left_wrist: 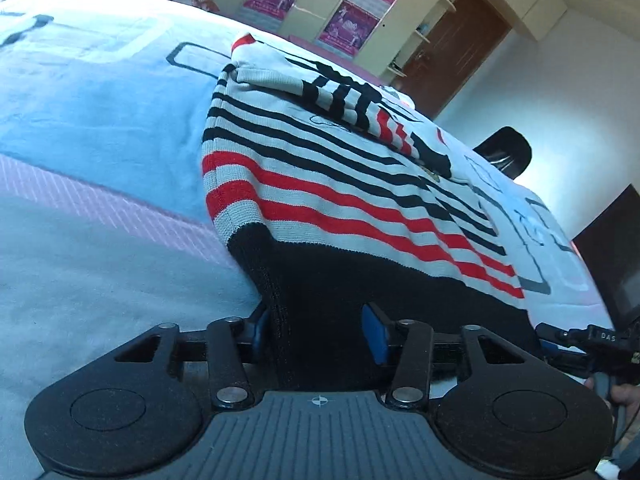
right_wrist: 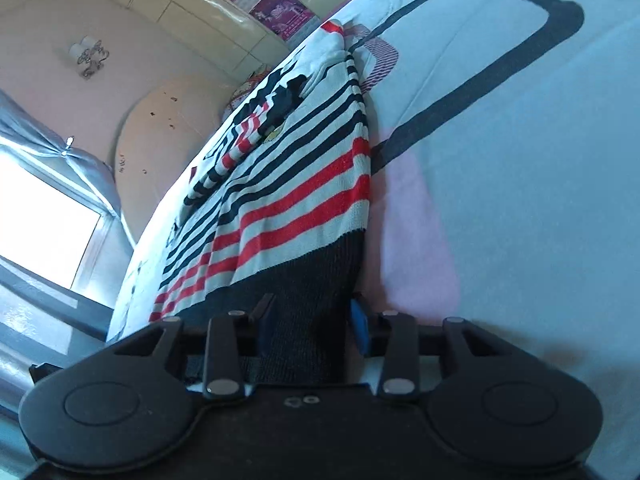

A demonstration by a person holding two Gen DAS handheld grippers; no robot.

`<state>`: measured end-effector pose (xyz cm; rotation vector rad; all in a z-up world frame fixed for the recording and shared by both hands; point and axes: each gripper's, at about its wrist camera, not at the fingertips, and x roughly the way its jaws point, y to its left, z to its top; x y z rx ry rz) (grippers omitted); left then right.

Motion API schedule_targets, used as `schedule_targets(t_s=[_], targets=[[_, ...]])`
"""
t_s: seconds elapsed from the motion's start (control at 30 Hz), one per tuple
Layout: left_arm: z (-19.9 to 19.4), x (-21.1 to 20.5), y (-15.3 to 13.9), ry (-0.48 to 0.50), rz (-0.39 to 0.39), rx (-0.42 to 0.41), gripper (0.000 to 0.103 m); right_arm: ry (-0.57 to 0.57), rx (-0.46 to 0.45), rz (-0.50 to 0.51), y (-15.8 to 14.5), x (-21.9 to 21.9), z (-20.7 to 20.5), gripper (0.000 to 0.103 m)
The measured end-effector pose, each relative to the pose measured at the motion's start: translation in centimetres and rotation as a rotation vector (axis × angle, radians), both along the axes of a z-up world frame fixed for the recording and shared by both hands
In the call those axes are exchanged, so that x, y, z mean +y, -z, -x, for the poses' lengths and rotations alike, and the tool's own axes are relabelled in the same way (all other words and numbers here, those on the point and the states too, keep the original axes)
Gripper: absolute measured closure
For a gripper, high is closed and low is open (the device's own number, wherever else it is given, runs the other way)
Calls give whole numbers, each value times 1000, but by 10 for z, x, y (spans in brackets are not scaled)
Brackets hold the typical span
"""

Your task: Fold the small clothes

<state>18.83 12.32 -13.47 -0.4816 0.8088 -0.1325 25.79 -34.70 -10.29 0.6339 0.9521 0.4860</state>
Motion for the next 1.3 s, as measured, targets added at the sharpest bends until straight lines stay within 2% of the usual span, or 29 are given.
schedule_targets(t_s=[0.03, 0.07, 0.1, 0.13, 0.17, 0.2, 0.37, 0.53, 0.7, 0.87, 1.0, 1.1, 1.3], targets=[[0, -2, 0, 3, -23, -3, 60, -31, -17, 33, -2, 5, -2, 65], [-1, -4, -1, 4, -51, -4, 68, -57, -30, 58, -4, 10, -4, 65], [-1, -5, -1, 0, -64, -6, 76, -83, -37, 64, -5, 14, -7, 69], [-2, -2, 0, -12, -58, -8, 81, -103, -33, 49, -3, 16, -10, 75], [-2, 1, 2, -24, -48, -7, 88, -119, -28, 47, -1, 20, -12, 91], [-1, 3, 3, -36, -43, -9, 93, -136, -21, 59, 1, 23, -14, 95], [3, -4, 1, -58, -95, -24, 97, -128, -45, 90, 1, 27, -7, 95], [8, -5, -3, -77, -102, -61, 98, -124, -94, 118, -7, 27, -1, 96], [12, 1, -19, -93, -101, -119, 98, -123, -173, 146, -31, 27, 1, 96], [4, 15, -50, -119, -51, -215, 98, -122, -289, 201, -62, 34, -10, 96], [-25, 27, -76, -116, -23, -280, 98, -121, -367, 216, -87, 41, -37, 96], [-62, 37, -91, -110, 1, -312, 98, -106, -404, 231, -104, 46, -68, 96], [-166, 61, -105, -101, 26, -322, 98, -53, -412, 202, -129, 56, -161, 96]])
